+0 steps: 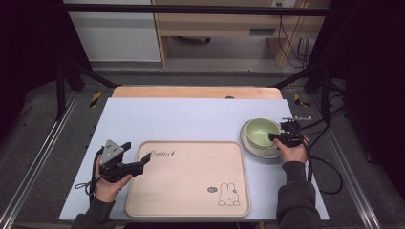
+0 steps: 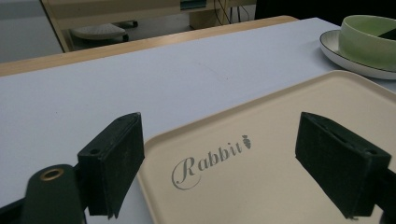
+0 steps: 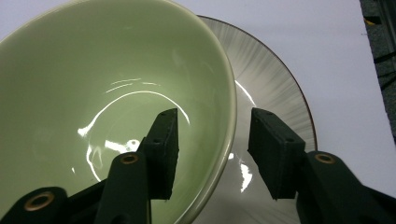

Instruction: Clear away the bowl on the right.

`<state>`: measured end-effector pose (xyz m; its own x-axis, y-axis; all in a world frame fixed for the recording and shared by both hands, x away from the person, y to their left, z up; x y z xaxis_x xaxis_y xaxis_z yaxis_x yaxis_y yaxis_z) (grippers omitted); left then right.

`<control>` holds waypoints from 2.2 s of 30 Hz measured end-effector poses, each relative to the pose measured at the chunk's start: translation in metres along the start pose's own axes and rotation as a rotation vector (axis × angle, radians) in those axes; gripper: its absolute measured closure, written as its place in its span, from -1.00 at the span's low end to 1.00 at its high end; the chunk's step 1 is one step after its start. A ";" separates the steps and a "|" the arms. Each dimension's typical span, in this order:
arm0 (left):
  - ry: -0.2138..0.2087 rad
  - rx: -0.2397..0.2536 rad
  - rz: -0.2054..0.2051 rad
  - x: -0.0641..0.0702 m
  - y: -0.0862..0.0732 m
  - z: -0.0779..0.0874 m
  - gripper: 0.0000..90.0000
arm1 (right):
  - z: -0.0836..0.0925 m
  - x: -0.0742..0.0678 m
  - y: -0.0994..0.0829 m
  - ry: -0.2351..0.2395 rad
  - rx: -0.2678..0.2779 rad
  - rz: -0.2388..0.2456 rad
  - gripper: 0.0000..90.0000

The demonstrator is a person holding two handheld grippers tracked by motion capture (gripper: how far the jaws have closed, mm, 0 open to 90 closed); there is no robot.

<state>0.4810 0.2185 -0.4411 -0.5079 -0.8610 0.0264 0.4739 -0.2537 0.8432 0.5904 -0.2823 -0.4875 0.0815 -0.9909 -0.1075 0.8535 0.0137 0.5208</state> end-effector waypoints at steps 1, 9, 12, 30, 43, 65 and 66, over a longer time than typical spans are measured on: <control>0.000 -0.001 -0.001 0.000 0.000 0.000 -0.66 | -0.001 0.001 0.000 0.004 -0.007 -0.003 0.26; 0.002 -0.003 0.000 0.000 -0.001 -0.001 -0.66 | -0.004 0.001 0.000 0.020 -0.020 -0.022 0.43; 0.003 -0.002 0.000 0.000 -0.001 -0.001 -0.66 | -0.004 -0.001 0.000 0.037 -0.027 -0.047 0.49; 0.001 -0.007 -0.001 0.000 -0.001 -0.002 -0.66 | -0.007 0.000 0.001 0.047 -0.051 -0.084 0.77; 0.000 -0.006 0.000 0.000 -0.001 -0.001 -0.66 | -0.007 0.001 0.004 0.048 -0.078 -0.121 0.85; 0.000 -0.003 -0.001 0.000 -0.001 0.000 -0.65 | -0.005 0.001 0.004 0.065 -0.074 -0.160 0.87; 0.000 -0.003 0.000 -0.001 -0.001 0.000 -0.65 | -0.005 0.001 0.004 0.061 -0.071 -0.156 0.87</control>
<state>0.4811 0.2191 -0.4418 -0.5076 -0.8612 0.0261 0.4763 -0.2552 0.8414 0.5967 -0.2828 -0.4891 -0.0259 -0.9716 -0.2350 0.8922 -0.1285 0.4330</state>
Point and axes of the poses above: each handheld gripper's, and its own axes: z roughly backward along the jaws, y roughly out of its top, x roughly to its right, the point moved 6 cm from there along -z, roughly forward along the jaws, and after that the axes turned 9 degrees about -x, right-handed, at the moved point
